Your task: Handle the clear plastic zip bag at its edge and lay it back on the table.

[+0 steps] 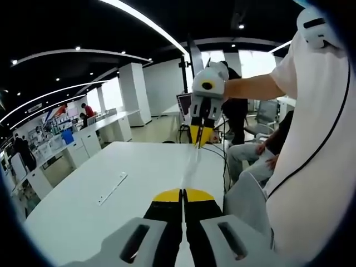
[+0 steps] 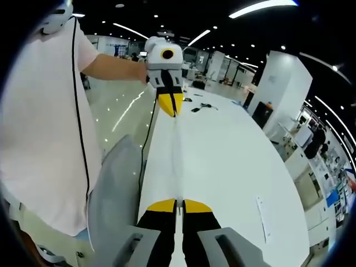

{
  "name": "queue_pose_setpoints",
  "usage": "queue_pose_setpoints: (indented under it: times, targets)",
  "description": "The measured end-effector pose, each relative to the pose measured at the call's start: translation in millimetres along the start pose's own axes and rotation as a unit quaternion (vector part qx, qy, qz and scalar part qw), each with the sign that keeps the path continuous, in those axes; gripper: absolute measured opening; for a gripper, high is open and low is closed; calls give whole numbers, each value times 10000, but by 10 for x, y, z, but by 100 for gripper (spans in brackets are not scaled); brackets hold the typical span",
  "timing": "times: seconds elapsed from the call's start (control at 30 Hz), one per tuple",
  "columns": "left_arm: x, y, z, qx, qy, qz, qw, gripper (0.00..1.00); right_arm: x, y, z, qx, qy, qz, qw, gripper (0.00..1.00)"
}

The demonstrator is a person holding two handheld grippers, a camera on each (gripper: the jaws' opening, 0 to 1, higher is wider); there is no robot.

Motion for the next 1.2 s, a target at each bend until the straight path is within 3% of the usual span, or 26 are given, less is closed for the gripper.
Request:
queue_pose_setpoints:
  times: [0.2,0.4,0.6,0.87,1.2]
  targets:
    - [10,-10,27,-38,-47,-92,9999,0,-42,-45,-22,45,-118,9,9999,0]
    - [-27,-26,32,-52,-119,-175,9998,0,-27,-48,-56,183,-392,101,9990,8]
    - [-6,-53,73,-58,-248,-179,9995,0,191,14,-10,189,-604,442,9970,14]
    - [21,-79,106,-77,-370,-179,9991,0,535,2,130,155,-556,898,9943,14]
    - [52,-86,177,-111,-584,-201,9980,0,557,-146,206,309,-381,681,9965,12]
Point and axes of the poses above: the point that each gripper's makers call its tool centre point, and the gripper's own axes: y roughly backward along the fingers, z roughly to its right, x roughly out of its top, the point moved 1 cm from there along y, roughly backward along the fingers, and after that the axes turned 5 degrees about y, right-handed, at the moved point
